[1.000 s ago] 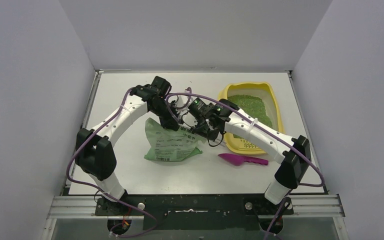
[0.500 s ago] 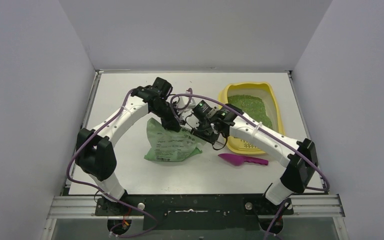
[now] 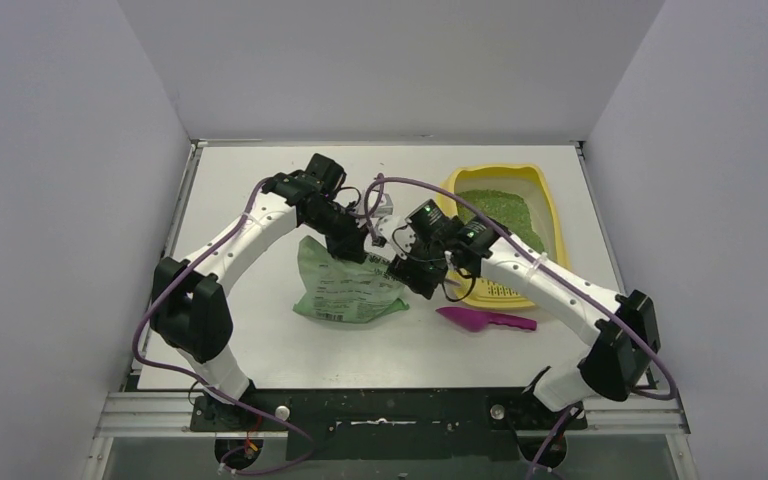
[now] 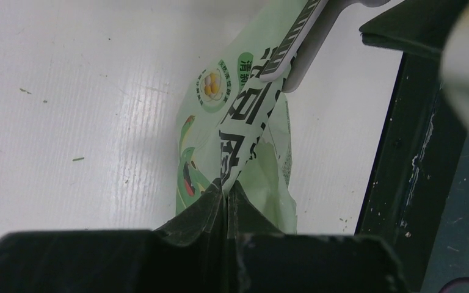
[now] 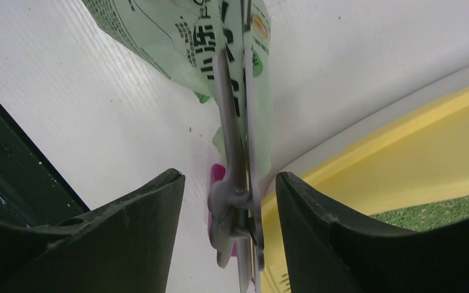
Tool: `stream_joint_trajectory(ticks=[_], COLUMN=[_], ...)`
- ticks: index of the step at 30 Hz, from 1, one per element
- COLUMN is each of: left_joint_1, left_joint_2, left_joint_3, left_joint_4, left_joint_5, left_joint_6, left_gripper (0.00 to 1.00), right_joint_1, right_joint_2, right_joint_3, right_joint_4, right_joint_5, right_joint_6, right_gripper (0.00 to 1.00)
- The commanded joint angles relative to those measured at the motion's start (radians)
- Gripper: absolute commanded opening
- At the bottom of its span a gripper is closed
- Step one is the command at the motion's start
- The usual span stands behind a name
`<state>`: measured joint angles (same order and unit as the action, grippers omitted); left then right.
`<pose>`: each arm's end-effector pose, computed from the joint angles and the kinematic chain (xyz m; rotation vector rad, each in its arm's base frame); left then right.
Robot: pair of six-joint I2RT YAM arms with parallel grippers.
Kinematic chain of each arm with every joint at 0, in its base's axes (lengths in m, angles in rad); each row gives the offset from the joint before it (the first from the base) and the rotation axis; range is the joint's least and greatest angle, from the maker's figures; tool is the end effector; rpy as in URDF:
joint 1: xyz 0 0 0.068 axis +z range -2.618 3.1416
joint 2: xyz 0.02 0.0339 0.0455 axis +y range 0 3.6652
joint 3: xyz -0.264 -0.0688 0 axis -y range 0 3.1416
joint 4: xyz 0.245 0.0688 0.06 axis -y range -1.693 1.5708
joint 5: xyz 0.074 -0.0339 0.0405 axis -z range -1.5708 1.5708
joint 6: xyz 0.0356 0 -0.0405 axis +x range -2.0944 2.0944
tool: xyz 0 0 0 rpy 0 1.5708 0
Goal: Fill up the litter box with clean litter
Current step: Clamp the cat litter bag at the center of the board.
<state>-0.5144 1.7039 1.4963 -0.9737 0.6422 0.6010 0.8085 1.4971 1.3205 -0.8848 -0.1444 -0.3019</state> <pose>0.2908 -0.1888 0.2885 1.5247 2.1212 -0.8440 0.2073 0.2245 0.2974 -1.4454 2.2352 0.3600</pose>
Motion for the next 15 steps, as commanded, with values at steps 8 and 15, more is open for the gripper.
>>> stream_joint_trajectory(ticks=[8,15], left_joint_1=[-0.019,-0.018], left_joint_2=[-0.045,-0.044], left_joint_3=[0.007,0.01], left_joint_4=[-0.016,-0.023], left_joint_5=[0.062,0.063], left_joint_6=[0.042,0.042], left_gripper=[0.0,0.0], right_joint_1=[-0.128,-0.131], right_joint_2=[-0.308,-0.333], right_joint_3=[-0.171,-0.207], right_joint_4=[0.274,0.292], right_joint_5=[-0.111,-0.178], right_joint_6=[0.064,0.052], right_gripper=[0.64,0.58])
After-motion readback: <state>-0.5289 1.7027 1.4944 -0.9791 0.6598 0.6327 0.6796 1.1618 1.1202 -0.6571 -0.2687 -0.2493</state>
